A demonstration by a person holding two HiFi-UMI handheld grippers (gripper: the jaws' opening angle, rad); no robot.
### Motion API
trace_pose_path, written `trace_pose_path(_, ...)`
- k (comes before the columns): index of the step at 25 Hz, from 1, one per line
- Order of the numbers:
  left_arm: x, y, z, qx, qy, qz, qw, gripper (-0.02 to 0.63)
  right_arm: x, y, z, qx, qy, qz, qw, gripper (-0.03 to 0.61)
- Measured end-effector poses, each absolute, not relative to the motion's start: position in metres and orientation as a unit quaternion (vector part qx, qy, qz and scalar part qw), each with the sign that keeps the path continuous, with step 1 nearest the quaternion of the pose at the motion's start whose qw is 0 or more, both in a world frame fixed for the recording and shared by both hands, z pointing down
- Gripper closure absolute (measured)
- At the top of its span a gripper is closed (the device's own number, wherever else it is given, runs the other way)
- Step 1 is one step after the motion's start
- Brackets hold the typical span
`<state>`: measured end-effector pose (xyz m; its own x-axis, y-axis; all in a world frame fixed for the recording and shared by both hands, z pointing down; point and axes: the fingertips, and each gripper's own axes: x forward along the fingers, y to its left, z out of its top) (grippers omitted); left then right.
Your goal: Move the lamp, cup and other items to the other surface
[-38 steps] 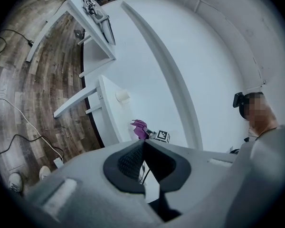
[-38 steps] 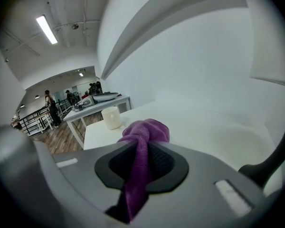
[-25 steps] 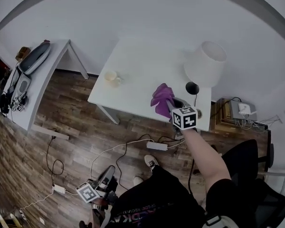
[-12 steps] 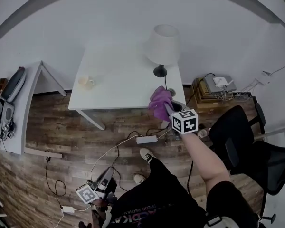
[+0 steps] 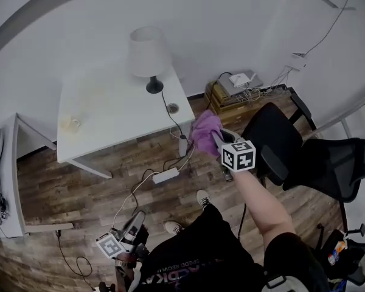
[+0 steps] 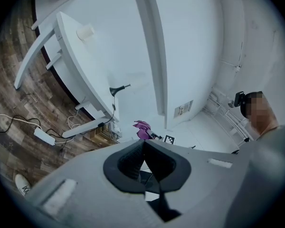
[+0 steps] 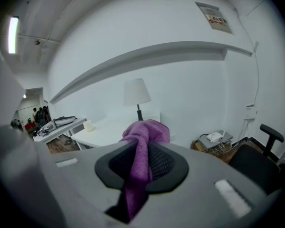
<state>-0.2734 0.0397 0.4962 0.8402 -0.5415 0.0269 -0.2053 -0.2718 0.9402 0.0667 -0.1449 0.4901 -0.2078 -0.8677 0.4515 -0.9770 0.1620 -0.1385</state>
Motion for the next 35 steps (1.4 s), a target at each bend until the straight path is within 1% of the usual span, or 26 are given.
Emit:
trace_pose_path(4, -0.238, 0.033, 0.499, 0.792, -0.208, -0.126, 0.560, 0.623, 0.121, -0.127, 0.485, 0.649, -0.723, 0.206, 0.120, 0.529)
trace_pose_path(8, -0.187, 0.026, 0.495, 0.796, -0.176, -0.112, 0.568, 0.623, 0.182, -0.109, 0.482, 0.676, -0.698, 0.209, 0.112, 0.528)
trace_pose_path(12, -0.130, 0.021, 0.492, 0.806, -0.157, -0.086, 0.563, 0.622, 0.261, -0.086, 0.485, 0.706, -0.666, 0.219, 0.104, 0.528)
trace_pose_path(16, -0.069, 0.021, 0.492, 0.793, -0.144, -0.089, 0.585, 0.623, 0.349, -0.062, 0.502, 0.730, -0.629, 0.247, 0.096, 0.529)
trace_pose_path(19, -0.026, 0.020, 0.496, 0.796, -0.144, -0.072, 0.584, 0.623, 0.411, -0.045, 0.523, 0.745, -0.602, 0.269, 0.098, 0.528)
trace_pose_path(22, 0.017, 0.024, 0.502, 0.788, -0.144, -0.064, 0.595, 0.623, 0.466, -0.031, 0.549, 0.754, -0.580, 0.287, 0.115, 0.528)
trace_pose_path(26, 0.055, 0.030, 0.520, 0.786, -0.156, -0.043, 0.597, 0.621, 0.531, -0.014, 0.597, 0.760, -0.550, 0.322, 0.130, 0.528)
trace_pose_path(30, 0.083, 0.039, 0.526, 0.776, -0.180, -0.016, 0.605, 0.623, 0.573, 0.000, 0.654, 0.751, -0.526, 0.368, 0.152, 0.528)
trace_pose_path(35, 0.090, 0.048, 0.534, 0.767, -0.201, 0.002, 0.610, 0.623, 0.596, 0.013, 0.712, 0.748, -0.491, 0.413, 0.171, 0.528)
